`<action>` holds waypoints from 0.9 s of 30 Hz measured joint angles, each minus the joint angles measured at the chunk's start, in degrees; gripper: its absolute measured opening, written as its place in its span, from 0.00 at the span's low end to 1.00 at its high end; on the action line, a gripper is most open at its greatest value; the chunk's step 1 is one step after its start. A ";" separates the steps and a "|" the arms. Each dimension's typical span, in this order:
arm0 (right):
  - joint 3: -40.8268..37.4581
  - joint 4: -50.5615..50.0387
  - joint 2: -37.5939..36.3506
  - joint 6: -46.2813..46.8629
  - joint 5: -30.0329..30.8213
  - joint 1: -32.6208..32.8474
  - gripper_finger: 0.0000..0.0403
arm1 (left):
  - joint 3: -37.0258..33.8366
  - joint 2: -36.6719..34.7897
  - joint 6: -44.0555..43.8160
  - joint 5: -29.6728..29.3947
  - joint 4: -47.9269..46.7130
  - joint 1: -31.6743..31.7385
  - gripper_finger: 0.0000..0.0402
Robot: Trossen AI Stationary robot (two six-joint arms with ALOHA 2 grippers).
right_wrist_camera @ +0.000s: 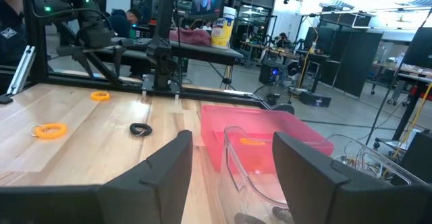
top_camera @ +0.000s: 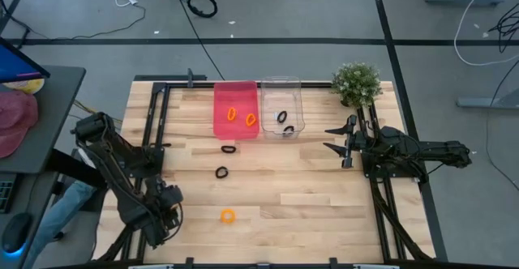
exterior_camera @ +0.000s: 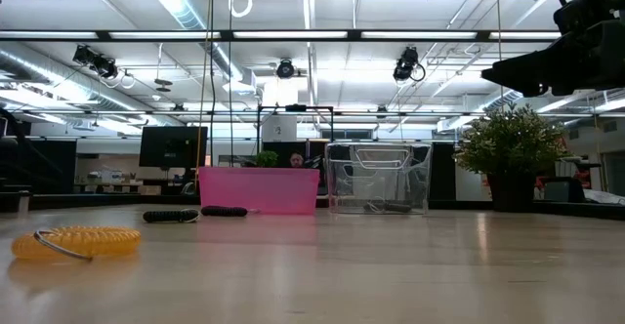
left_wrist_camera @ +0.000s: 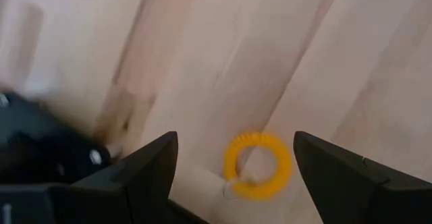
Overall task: Sort spring keychains
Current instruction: Put the yellow spring keychain into the red bin
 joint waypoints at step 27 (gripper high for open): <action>0.00 0.01 0.01 -0.01 0.00 0.00 0.52 | -0.04 5.00 -12.16 2.37 -2.52 -2.93 0.74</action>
